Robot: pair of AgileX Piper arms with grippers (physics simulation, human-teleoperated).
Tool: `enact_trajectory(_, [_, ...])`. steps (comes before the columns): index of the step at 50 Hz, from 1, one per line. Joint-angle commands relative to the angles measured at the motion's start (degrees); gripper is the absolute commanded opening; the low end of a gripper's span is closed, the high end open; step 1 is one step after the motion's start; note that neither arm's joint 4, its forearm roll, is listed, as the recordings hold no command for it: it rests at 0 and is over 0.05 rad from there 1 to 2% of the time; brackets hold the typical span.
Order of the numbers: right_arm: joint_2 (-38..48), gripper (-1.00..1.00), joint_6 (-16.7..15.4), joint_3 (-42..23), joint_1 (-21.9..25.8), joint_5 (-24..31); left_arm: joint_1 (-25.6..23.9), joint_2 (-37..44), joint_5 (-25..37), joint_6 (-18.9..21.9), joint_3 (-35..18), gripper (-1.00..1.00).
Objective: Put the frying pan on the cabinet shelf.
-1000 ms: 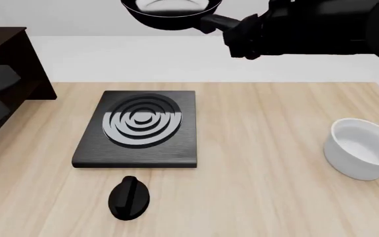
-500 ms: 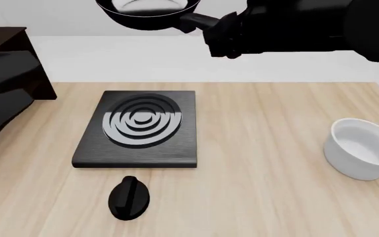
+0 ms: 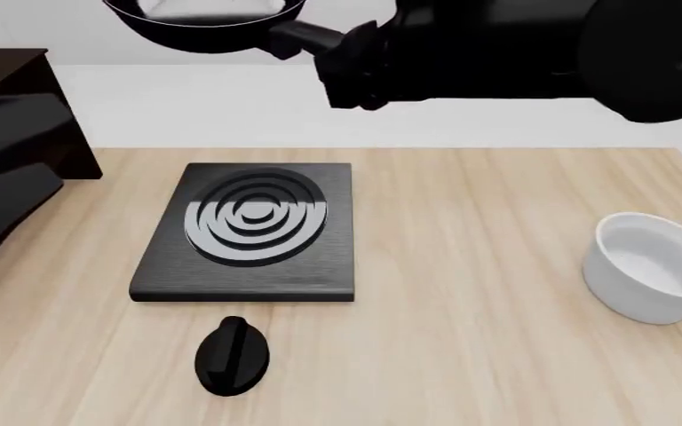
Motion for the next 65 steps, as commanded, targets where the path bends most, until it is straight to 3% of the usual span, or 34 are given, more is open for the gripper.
enact_trajectory(1, [0.63, -1.00, 0.68, -1.98, 2.25, -1.31, 0.31, -0.25, 0.59, -0.24, -0.53, 1.00])
enact_trajectory(35, [2.70, -1.00, 1.76, -0.51, 7.78, -5.84, -0.89, -0.72, 1.20, -1.08, -0.52, 1.00])
enact_trajectory(41, [2.78, -1.00, 2.15, -0.60, 8.57, -6.53, -1.02, -1.14, 0.26, -2.91, 0.85, 1.00])
enact_trajectory(46, [3.01, -1.00, 1.78, -1.21, 9.23, -6.64, -4.23, -2.80, -2.51, -9.74, 4.34, 1.00])
enact_trajectory(51, [3.13, -1.00, 1.68, -0.79, 9.81, -7.39, -3.32, -2.68, -2.10, -8.65, 3.68, 1.00])
enact_trajectory(59, [3.49, -1.00, 1.84, 0.26, 10.90, -9.02, -4.33, -3.57, -3.84, -13.34, 5.93, 1.00])
enact_trajectory(61, [4.06, -1.00, 5.28, -0.24, 12.77, -9.11, -4.65, -3.66, -4.20, -13.99, 6.32, 1.00])
enact_trajectory(65, [4.61, -1.00, 3.99, -0.41, 13.13, -9.48, -4.79, -3.66, -4.43, -14.22, 6.51, 1.00])
